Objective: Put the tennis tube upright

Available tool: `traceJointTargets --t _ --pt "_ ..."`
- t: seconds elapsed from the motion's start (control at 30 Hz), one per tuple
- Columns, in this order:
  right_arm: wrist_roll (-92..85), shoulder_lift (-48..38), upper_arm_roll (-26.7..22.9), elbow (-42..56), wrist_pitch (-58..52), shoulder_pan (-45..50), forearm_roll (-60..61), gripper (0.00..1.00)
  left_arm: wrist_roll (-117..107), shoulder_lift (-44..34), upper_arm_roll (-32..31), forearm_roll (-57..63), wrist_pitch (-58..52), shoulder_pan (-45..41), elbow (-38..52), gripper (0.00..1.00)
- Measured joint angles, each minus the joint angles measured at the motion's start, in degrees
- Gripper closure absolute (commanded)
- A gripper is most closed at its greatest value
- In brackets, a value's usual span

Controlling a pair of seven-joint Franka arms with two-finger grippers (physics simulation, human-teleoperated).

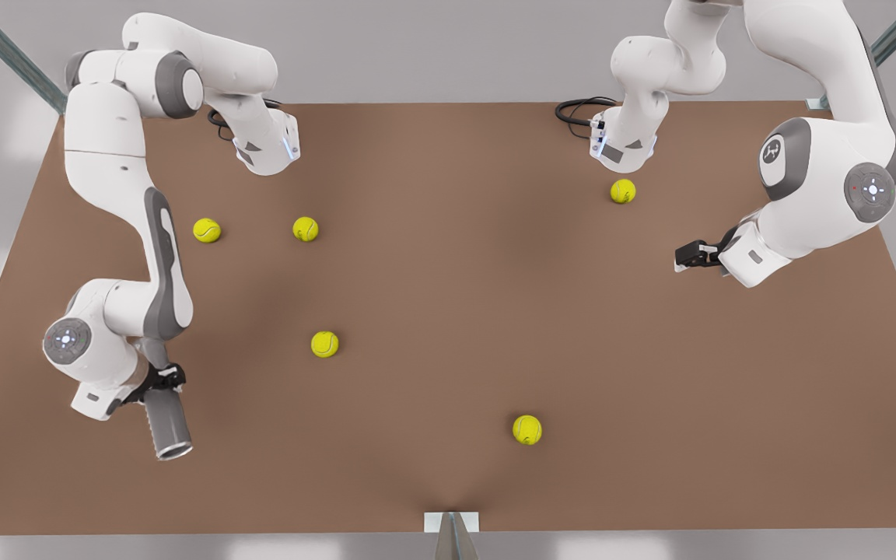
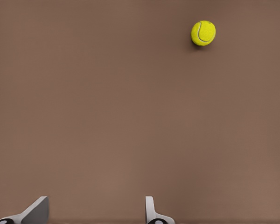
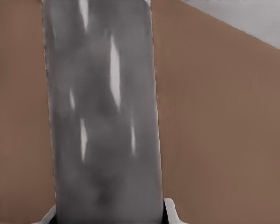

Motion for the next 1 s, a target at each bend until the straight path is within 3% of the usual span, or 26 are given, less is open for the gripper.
traceJointTargets --t 0.07,0.3,0.57,0.8,1.0 --pt "-2.77 -0.01 0.98 2.04 -1.94 2.58 0.12 0.4 -0.14 0.0 0.1 0.01 -0.04 -0.03 -0.02 0.0" --pt "-15.51 -0.84 12.53 6.61 -8.25 4.57 -0.03 0.4 -0.94 0.02 0.16 -0.01 -0.16 0.21 -0.24 0.0" --pt "-28.33 -0.53 13.81 6.89 -10.82 11.4 -0.25 0.41 -2.13 0.49 0.32 -0.01 -0.07 0.05 -0.28 0.0" --pt "-33.83 -0.59 17.95 8.91 -10.03 15.71 -0.24 0.4 -3.1 -0.33 0.41 -0.01 -0.13 0.11 -0.73 0.0" --pt "-35.92 2.64 17.87 8.83 -8.39 20.44 -1.54 0.4 -4.1 -0.7 0.45 0.05 -0.23 0.17 -0.89 0.0"
